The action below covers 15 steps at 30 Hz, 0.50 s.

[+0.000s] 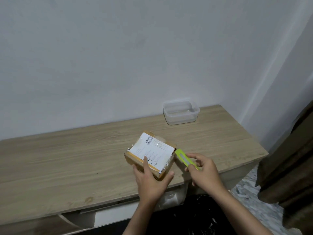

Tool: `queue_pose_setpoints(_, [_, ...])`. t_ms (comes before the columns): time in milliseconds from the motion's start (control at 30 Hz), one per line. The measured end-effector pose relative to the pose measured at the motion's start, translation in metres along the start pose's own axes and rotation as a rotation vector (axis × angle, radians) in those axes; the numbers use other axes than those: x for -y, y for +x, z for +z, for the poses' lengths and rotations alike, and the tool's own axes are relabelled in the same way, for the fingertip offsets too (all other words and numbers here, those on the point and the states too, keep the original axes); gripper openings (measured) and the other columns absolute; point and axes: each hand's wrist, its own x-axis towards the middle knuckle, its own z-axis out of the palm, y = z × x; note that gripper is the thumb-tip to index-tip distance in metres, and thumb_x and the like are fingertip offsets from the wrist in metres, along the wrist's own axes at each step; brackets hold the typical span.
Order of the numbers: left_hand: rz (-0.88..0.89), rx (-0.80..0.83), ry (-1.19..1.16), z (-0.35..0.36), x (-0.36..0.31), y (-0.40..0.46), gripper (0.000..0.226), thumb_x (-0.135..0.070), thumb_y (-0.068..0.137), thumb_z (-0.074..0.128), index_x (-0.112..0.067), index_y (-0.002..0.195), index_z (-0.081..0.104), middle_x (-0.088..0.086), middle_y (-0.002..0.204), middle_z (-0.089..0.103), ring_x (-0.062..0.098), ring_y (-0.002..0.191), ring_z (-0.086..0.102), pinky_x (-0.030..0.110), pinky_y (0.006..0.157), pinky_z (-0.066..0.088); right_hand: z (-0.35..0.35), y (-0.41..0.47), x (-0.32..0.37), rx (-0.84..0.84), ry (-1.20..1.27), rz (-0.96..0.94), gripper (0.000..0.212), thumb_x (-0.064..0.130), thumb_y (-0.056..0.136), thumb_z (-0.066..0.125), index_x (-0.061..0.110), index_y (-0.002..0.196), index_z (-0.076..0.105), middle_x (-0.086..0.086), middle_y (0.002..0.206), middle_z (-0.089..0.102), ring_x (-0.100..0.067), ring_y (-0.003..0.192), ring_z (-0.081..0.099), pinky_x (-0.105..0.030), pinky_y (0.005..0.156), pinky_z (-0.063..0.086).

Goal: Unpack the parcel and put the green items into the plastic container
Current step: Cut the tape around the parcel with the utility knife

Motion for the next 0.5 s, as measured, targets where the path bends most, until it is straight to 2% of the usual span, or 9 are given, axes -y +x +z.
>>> queue_pose_setpoints(100, [0.015, -0.005, -0.012, 0.000, 0.009, 0.008, 0.102, -0.059, 0.064, 0.074, -0.036, 0.146, 0.018, 0.012, 0.155, 0.000, 0.031, 0.143, 0.016, 0.044, 0.108, 0.031, 0.002, 0.000, 0.002, 0.040, 0.067, 0.011, 0.039, -0.007, 0.083, 0.048, 0.019, 0.109, 0.063, -0.020, 0.077, 0.068, -0.006, 0.027, 0.044, -0.016, 0.032, 0.036])
queue_pose_setpoints(167, [0.074, 0.015, 0.014, -0.009, 0.019, 0.018, 0.097, -0.055, 0.067, 0.074, -0.038, 0.146, 0.020, 0.010, 0.156, 0.008, 0.030, 0.142, 0.021, 0.041, 0.106, 0.034, 0.003, 0.004, 0.001, 0.059, 0.089, 0.008, 0.039, -0.008, 0.085, 0.048, 0.017, 0.111, 0.062, -0.019, 0.078, 0.068, -0.004, 0.030, 0.046, -0.017, 0.031, 0.037])
queue_pose_setpoints(233, [0.137, 0.036, 0.074, -0.024, 0.031, 0.029, 0.088, -0.049, 0.071, 0.073, -0.038, 0.145, 0.026, 0.009, 0.146, 0.032, 0.027, 0.134, 0.036, 0.036, 0.101, 0.040, 0.005, 0.007, -0.001, 0.067, 0.109, 0.012, 0.038, -0.008, 0.086, 0.048, 0.015, 0.112, 0.062, -0.016, 0.079, 0.068, -0.003, 0.036, 0.053, -0.018, 0.031, 0.039])
queue_pose_setpoints(300, [0.150, 0.009, 0.129, -0.042, 0.043, 0.038, 0.074, -0.039, 0.078, 0.071, -0.036, 0.143, 0.034, 0.007, 0.127, 0.051, 0.026, 0.119, 0.050, 0.034, 0.093, 0.044, 0.007, 0.011, -0.002, 0.077, 0.125, 0.020, 0.035, -0.007, 0.087, 0.048, 0.012, 0.112, 0.063, -0.015, 0.081, 0.069, -0.004, 0.043, 0.059, -0.020, 0.032, 0.041])
queue_pose_setpoints(400, [0.077, -0.195, 0.153, -0.063, 0.054, 0.047, 0.058, -0.025, 0.084, 0.067, -0.028, 0.138, 0.045, 0.015, 0.114, 0.055, 0.035, 0.108, 0.054, 0.038, 0.087, 0.045, 0.012, 0.016, -0.003, 0.099, 0.154, 0.044, 0.035, -0.007, 0.088, 0.046, 0.012, 0.113, 0.062, -0.021, 0.084, 0.069, -0.009, 0.030, 0.049, -0.018, 0.029, 0.036])
queue_pose_setpoints(467, [0.023, -0.407, 0.096, -0.065, 0.055, 0.046, 0.049, -0.019, 0.085, 0.063, -0.013, 0.132, 0.051, 0.024, 0.116, 0.050, 0.041, 0.110, 0.050, 0.042, 0.089, 0.044, 0.015, 0.018, -0.004, 0.113, 0.169, 0.051, 0.035, -0.007, 0.088, 0.045, 0.013, 0.113, 0.061, -0.023, 0.084, 0.068, -0.011, 0.026, 0.044, -0.017, 0.029, 0.034])
queue_pose_setpoints(500, [0.022, -0.476, 0.059, -0.062, 0.050, 0.043, 0.049, -0.025, 0.084, 0.061, -0.009, 0.130, 0.052, 0.026, 0.118, 0.048, 0.043, 0.113, 0.047, 0.043, 0.091, 0.043, 0.017, 0.018, -0.004, 0.122, 0.173, 0.049, 0.035, -0.007, 0.088, 0.045, 0.014, 0.112, 0.061, -0.022, 0.084, 0.068, -0.012, 0.026, 0.043, -0.017, 0.029, 0.033])
